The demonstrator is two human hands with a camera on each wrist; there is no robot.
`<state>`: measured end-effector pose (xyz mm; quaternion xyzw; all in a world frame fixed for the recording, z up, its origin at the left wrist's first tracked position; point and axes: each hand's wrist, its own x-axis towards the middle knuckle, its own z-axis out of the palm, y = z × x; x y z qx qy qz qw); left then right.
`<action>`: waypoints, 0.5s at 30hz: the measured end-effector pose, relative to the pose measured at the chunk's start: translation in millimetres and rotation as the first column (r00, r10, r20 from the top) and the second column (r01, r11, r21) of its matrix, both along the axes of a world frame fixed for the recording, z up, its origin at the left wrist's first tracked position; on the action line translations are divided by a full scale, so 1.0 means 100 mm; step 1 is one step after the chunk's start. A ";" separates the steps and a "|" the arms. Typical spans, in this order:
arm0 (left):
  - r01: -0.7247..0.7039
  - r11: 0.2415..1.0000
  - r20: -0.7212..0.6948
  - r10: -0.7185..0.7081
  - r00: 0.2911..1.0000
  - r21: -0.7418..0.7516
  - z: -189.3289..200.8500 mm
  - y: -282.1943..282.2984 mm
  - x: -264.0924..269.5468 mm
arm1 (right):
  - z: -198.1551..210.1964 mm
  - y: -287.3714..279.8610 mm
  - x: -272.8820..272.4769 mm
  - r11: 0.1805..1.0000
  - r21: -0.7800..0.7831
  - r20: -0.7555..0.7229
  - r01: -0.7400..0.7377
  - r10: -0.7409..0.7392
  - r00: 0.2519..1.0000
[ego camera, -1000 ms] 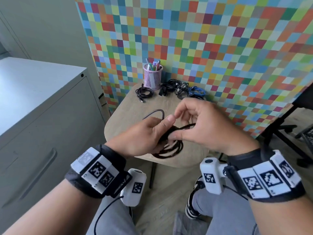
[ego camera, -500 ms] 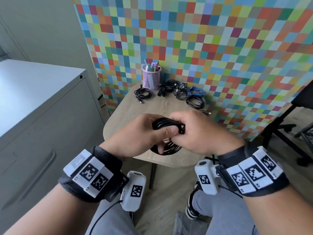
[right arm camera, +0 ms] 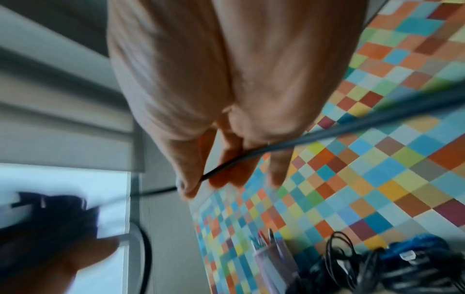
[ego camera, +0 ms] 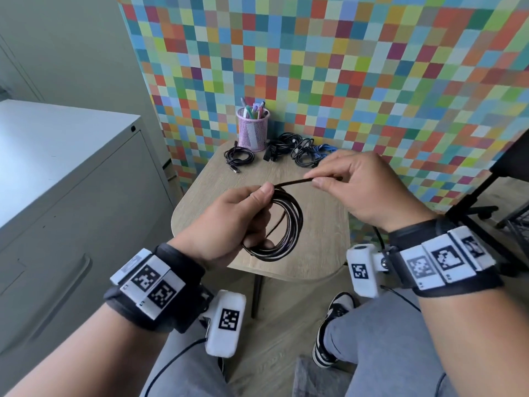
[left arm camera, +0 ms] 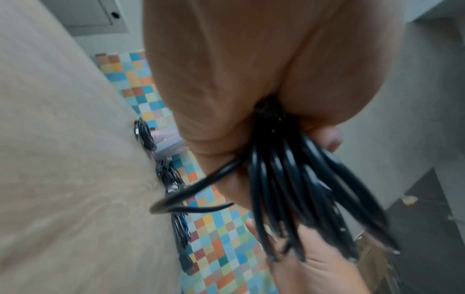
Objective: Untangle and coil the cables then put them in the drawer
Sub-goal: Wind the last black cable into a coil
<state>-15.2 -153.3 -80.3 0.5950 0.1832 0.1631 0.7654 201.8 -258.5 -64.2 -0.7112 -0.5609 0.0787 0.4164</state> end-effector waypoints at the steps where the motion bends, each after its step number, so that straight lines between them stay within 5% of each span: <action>1: 0.030 0.998 0.027 -0.029 0.999 -0.054 0.02 -0.02 0.00 | -0.03 0.04 -0.04 0.998 0.049 0.023 0.038 -0.039 0.999; 4: 0.111 0.975 0.123 -0.088 0.988 -0.193 0.09 -0.10 0.00 | -0.17 0.15 -0.24 0.988 0.126 -0.015 0.093 -0.091 0.996; 9: 0.109 0.963 0.180 -0.065 0.981 -0.246 0.23 -0.12 -0.01 | -0.33 0.17 -0.52 0.993 0.120 -0.395 0.014 0.034 0.918; 12: 0.063 0.975 0.168 -0.028 0.985 -0.211 0.21 -0.06 -0.02 | -0.32 0.17 -0.61 0.996 0.068 -0.668 -0.061 0.091 0.739; 15: -0.046 0.992 0.124 0.060 0.990 -0.114 0.17 0.02 0.00 | -0.31 0.14 -0.61 0.982 0.106 -0.891 -0.157 0.164 0.424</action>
